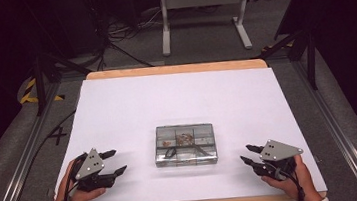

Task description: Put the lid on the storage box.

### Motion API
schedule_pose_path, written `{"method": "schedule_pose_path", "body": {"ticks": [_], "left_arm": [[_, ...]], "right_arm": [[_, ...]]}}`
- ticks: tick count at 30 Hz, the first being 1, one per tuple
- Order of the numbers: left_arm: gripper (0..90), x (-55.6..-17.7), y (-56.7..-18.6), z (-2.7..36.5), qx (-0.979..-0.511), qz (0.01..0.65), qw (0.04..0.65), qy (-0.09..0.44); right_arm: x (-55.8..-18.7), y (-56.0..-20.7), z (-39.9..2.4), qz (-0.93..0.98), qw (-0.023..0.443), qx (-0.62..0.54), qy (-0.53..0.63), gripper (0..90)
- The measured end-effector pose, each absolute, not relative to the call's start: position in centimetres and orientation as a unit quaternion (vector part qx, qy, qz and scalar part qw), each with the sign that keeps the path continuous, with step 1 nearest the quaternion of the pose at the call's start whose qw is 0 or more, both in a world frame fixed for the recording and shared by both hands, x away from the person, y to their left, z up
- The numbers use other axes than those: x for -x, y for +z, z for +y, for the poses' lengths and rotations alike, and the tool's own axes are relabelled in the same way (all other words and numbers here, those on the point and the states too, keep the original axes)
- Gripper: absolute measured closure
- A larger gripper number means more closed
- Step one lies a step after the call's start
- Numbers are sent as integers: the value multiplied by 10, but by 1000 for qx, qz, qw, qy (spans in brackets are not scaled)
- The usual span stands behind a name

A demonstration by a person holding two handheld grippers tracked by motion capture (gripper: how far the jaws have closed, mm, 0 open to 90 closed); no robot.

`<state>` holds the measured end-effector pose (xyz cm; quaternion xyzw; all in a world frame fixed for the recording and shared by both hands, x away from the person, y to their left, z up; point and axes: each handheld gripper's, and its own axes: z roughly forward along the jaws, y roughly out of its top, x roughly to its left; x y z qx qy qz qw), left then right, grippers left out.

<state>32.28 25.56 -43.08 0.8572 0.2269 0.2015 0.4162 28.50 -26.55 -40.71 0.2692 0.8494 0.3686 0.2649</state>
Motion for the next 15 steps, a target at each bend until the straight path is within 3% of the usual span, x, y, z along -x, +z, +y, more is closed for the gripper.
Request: {"method": "schedule_pose_path", "body": {"ticks": [15], "left_arm": [[264,-321,-442,280,-851,253,412,205]], "right_arm": [[-282,-415,-293,831,284,-306,367,478]]}}
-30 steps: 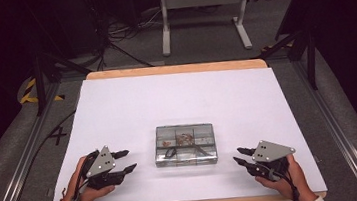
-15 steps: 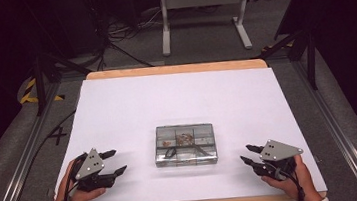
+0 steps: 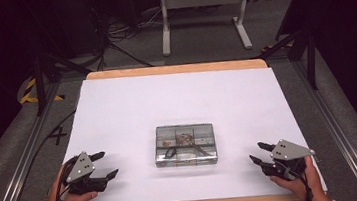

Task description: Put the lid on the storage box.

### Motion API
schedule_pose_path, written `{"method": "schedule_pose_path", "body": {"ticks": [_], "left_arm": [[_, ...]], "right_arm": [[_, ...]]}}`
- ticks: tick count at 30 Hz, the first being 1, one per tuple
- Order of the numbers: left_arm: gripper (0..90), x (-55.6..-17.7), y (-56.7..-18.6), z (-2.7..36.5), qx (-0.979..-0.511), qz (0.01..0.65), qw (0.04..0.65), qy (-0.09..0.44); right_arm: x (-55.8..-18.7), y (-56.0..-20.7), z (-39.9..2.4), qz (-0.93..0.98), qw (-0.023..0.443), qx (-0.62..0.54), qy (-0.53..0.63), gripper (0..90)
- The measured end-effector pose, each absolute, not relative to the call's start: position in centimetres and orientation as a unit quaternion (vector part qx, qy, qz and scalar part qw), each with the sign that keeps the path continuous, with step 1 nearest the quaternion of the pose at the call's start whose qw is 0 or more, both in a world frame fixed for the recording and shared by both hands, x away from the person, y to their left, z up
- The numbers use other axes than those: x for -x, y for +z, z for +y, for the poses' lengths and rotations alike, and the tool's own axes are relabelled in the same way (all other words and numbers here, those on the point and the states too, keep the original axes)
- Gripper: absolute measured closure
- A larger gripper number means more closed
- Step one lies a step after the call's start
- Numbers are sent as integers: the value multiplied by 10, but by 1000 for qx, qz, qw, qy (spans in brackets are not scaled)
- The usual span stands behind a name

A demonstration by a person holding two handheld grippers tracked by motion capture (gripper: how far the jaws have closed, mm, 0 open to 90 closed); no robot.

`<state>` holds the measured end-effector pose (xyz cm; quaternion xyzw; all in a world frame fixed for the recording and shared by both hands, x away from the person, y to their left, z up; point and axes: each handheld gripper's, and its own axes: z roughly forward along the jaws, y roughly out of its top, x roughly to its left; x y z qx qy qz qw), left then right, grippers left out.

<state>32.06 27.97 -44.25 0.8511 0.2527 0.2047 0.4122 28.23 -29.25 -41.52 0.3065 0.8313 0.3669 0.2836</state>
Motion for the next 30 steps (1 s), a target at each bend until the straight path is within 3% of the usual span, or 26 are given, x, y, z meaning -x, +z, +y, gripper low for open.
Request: {"method": "schedule_pose_path", "body": {"ticks": [30], "left_arm": [[176,-316,-458,306,-806,307,467,195]], "right_arm": [[-269,-446,-358,751,316,-447,370,206]]}}
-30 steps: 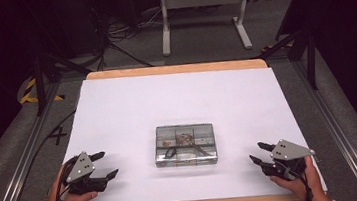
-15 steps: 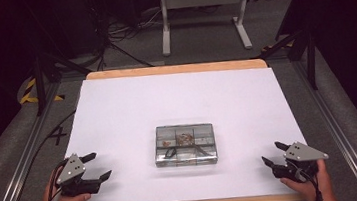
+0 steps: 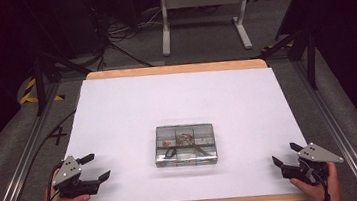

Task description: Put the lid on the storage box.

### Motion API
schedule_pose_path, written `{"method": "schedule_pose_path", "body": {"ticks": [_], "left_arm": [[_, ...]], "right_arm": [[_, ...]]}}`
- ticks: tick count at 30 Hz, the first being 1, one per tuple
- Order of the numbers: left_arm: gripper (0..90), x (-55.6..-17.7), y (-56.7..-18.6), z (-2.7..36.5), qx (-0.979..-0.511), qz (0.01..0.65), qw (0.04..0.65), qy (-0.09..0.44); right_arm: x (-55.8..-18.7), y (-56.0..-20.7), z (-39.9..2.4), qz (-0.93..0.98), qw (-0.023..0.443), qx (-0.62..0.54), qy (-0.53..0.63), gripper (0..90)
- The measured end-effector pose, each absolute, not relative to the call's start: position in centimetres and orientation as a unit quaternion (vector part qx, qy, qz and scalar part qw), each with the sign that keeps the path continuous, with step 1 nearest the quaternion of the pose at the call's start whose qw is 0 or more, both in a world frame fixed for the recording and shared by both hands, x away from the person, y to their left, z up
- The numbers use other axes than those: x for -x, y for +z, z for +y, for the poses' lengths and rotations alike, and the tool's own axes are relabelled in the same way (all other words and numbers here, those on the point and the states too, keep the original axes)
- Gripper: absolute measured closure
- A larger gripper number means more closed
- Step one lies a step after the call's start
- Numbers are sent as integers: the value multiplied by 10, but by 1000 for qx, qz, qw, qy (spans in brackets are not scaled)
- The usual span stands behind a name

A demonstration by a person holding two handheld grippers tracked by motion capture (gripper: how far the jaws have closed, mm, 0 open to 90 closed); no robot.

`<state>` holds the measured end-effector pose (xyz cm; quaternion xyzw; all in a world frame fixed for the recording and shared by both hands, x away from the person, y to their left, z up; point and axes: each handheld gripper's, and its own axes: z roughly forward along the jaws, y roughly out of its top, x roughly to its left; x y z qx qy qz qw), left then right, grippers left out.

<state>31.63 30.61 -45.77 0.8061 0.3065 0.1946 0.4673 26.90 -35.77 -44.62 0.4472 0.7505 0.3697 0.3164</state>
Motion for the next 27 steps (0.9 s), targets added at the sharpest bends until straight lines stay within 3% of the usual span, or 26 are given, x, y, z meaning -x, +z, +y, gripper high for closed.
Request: {"method": "schedule_pose_path", "body": {"ticks": [8,20,27], "left_arm": [[156,-315,-459,314,-783,320,500,187],[152,-316,-459,313,-788,318,492,189],[152,-314,-459,312,-789,313,492,193]], "right_arm": [[-267,-447,-365,725,316,-474,386,181],[-278,-446,-373,703,288,-527,380,186],[-282,-447,-363,729,323,-490,352,159]]}}
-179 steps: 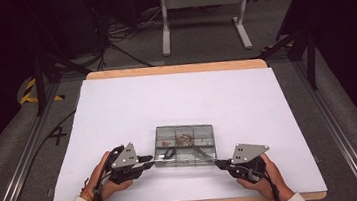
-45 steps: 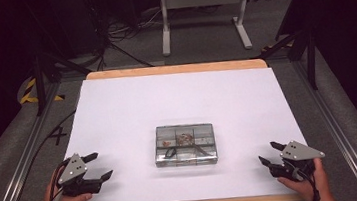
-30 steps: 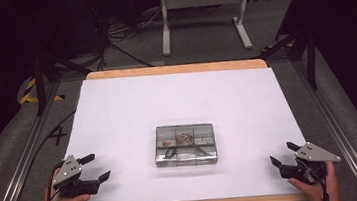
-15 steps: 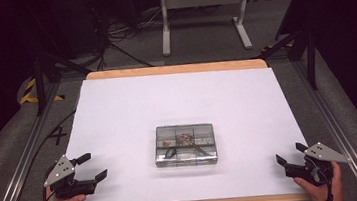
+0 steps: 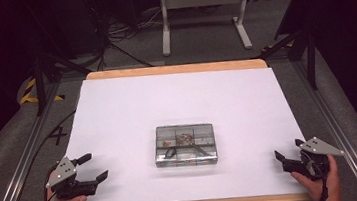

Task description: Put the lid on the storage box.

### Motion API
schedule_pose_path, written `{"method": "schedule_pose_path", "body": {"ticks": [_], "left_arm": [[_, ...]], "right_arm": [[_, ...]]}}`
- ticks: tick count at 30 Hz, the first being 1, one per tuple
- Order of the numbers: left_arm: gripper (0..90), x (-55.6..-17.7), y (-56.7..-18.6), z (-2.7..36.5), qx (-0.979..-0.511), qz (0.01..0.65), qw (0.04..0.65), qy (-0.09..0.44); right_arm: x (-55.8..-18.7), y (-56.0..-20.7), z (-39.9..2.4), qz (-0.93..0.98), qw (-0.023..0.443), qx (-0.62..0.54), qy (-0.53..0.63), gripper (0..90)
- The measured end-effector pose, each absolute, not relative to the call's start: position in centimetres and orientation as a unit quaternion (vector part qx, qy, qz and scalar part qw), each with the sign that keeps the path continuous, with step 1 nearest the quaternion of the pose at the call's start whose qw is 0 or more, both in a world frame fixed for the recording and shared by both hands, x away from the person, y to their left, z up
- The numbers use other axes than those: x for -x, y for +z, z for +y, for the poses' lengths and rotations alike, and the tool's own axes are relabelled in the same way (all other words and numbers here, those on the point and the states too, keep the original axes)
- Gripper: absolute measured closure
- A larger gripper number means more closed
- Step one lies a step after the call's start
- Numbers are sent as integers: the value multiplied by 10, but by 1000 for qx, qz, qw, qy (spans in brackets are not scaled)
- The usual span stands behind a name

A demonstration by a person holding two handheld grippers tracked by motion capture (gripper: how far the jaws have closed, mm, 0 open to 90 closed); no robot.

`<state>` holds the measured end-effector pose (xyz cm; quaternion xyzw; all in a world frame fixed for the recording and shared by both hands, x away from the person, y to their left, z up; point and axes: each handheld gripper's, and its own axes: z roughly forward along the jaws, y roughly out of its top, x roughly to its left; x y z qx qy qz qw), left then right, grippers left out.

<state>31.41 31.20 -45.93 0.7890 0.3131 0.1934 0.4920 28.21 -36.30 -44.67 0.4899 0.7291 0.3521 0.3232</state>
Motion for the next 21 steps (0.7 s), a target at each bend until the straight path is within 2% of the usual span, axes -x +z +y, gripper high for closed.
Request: {"method": "schedule_pose_path", "body": {"ticks": [21], "left_arm": [[146,-316,-459,313,-788,319,493,185]], "right_arm": [[-279,-446,-367,713,331,-494,371,118]]}}
